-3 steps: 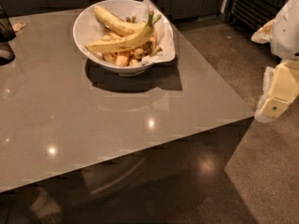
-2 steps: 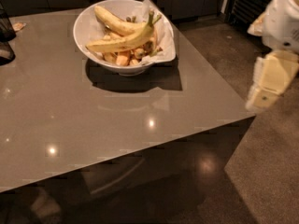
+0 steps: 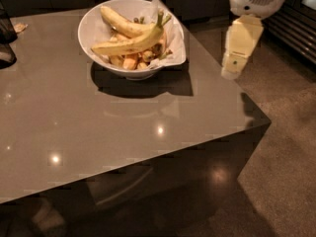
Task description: Pick banana from white bowl
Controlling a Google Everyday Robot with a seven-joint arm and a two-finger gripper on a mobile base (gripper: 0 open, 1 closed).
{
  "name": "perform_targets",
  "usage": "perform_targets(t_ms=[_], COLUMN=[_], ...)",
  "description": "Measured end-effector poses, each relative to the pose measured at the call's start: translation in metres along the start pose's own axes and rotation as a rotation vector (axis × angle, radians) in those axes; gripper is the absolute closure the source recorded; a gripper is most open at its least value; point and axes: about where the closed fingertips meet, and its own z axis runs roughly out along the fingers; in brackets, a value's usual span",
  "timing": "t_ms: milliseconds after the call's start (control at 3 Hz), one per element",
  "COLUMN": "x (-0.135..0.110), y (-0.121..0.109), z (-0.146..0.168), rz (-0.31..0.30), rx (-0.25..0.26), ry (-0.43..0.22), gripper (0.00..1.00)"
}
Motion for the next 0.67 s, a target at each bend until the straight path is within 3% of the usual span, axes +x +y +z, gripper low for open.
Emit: perform_targets(t_ms=[333,667], x=[-0.0136,-0.0120], y=[-0.0066,-0.0123], z=[-0.0023,0.0020], rz=[-0.014,-0.008], rx=[0.026,0.021], ry=[-0.025,-0.022], gripper=[0.00,0.00])
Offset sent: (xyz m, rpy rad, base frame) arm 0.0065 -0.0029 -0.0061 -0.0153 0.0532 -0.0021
